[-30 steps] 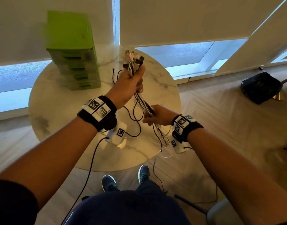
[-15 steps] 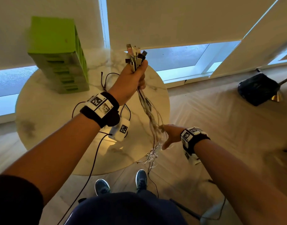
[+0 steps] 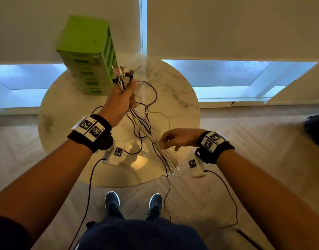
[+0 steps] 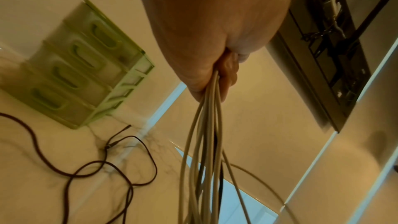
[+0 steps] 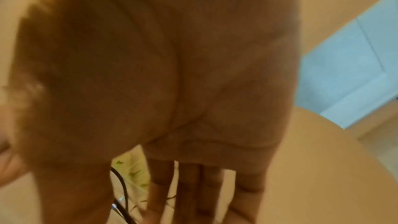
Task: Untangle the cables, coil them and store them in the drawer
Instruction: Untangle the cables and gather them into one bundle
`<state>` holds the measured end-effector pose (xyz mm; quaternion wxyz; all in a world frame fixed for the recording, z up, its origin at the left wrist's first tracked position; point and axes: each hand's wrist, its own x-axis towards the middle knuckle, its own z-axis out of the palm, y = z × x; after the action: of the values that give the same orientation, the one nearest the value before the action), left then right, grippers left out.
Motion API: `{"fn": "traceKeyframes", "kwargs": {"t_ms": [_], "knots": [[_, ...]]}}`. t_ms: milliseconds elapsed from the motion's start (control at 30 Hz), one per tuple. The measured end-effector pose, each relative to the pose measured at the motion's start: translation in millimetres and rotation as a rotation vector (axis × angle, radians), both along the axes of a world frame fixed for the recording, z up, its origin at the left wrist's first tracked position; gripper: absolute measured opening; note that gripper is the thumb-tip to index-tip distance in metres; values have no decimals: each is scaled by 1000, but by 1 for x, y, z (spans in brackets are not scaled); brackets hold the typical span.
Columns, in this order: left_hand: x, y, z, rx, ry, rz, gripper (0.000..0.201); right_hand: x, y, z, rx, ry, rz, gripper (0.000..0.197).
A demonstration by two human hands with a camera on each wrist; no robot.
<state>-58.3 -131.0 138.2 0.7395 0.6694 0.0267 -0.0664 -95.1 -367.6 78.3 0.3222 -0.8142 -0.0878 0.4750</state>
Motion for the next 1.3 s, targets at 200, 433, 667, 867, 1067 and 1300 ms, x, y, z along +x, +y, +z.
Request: {"fn": "traceKeyframes", "kwargs": {"t_ms": [200, 433, 667, 867, 1067, 1300], "knots": [[-6, 3, -3, -3, -23, 84, 34, -4, -3, -28, 200, -200, -15, 18], [-4, -3, -5, 6, -44, 144, 28, 1, -4, -32, 445, -289, -254, 15], [-4, -17, 4, -39, -43, 110, 29, 1, -43, -43, -208, -399, 148, 18], [-9, -41, 7, -50, -33, 9, 36, -33, -47, -55, -264, -228, 317, 18], [-13, -26, 4, -72, -35, -53, 34, -19, -19, -45, -350, -470, 61, 8], [-10, 20, -5, -87, -34, -74, 39, -9, 56, 0, 249, -593, -364, 45]]}}
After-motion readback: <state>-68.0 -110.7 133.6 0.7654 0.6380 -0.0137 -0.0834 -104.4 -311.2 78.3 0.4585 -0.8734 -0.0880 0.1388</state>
